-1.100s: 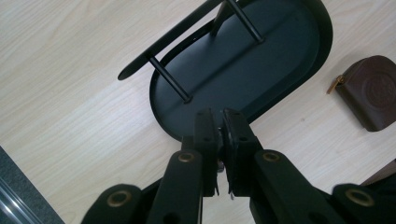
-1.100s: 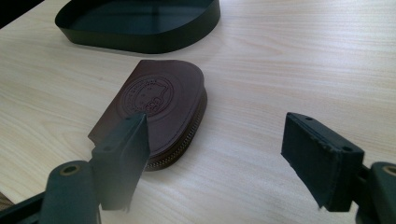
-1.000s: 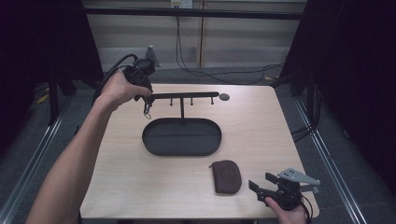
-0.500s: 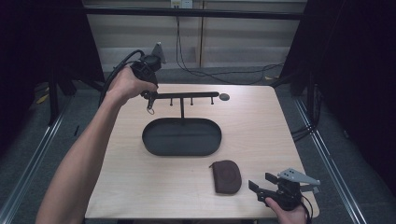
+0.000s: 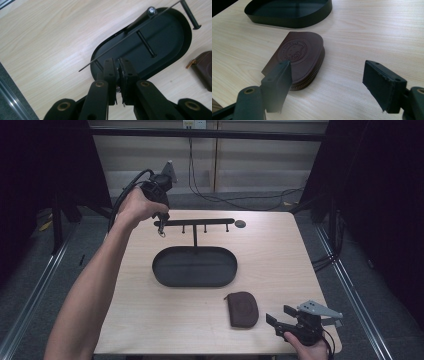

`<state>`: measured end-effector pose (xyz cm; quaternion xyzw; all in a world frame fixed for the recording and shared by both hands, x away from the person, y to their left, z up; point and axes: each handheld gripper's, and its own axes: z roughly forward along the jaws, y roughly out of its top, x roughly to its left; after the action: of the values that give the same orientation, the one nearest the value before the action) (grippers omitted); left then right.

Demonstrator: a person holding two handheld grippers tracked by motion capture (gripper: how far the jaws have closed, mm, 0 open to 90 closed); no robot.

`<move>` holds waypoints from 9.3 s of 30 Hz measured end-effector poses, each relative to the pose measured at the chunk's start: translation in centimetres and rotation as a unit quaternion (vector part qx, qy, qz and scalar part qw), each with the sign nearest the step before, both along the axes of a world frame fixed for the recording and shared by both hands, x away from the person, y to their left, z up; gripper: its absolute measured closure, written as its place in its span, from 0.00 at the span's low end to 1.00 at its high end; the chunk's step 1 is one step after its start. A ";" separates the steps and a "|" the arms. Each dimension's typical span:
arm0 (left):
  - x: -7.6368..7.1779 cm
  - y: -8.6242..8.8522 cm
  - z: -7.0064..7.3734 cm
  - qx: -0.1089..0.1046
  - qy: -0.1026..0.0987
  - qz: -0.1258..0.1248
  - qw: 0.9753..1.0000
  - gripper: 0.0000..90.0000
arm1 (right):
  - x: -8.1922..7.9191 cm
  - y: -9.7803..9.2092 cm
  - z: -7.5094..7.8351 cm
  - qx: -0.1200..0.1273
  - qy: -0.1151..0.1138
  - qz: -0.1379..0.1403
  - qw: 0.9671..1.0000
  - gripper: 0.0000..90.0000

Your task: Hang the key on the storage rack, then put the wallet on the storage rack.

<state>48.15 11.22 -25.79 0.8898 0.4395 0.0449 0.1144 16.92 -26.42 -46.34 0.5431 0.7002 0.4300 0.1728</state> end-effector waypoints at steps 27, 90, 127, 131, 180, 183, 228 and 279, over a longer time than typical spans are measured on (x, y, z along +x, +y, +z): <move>0.6 1.9 -0.9 -0.008 -0.011 0.031 0.999 0.94 | 0.0 0.0 0.0 -0.001 0.000 0.000 1.000 0.26; -8.3 8.9 -5.4 -0.096 -0.043 0.003 0.994 0.47 | 0.4 0.3 -0.1 -0.007 0.006 -0.002 1.000 0.26; -16.7 10.3 -14.3 -0.192 -0.102 -0.031 0.976 0.20 | 0.9 0.5 -0.3 -0.007 0.035 0.015 0.999 0.20; -17.9 11.0 -15.9 -0.216 -0.102 -0.032 0.971 0.19 | 0.8 0.6 -0.2 -0.014 0.039 0.013 0.999 0.19; -26.4 13.8 -21.0 -0.239 -0.114 -0.059 0.963 0.18 | 11.5 6.8 1.9 -0.094 0.289 0.118 0.945 0.18; -26.4 13.9 -21.0 -0.238 -0.111 -0.063 0.963 0.19 | 11.9 7.1 1.8 -0.099 0.296 0.119 0.942 0.18; -26.5 13.8 -21.1 -0.232 -0.107 -0.072 0.964 0.19 | 14.2 8.3 1.8 -0.127 0.326 0.108 0.930 0.60; -26.5 14.0 -20.7 -0.247 -0.115 -0.071 0.960 0.19 | 15.6 10.9 9.2 -0.174 0.319 0.127 0.923 0.93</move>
<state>21.68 25.21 -46.50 0.8516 0.3568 0.0289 0.3830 32.57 -15.50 -37.16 0.5196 0.8451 0.1236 -0.0243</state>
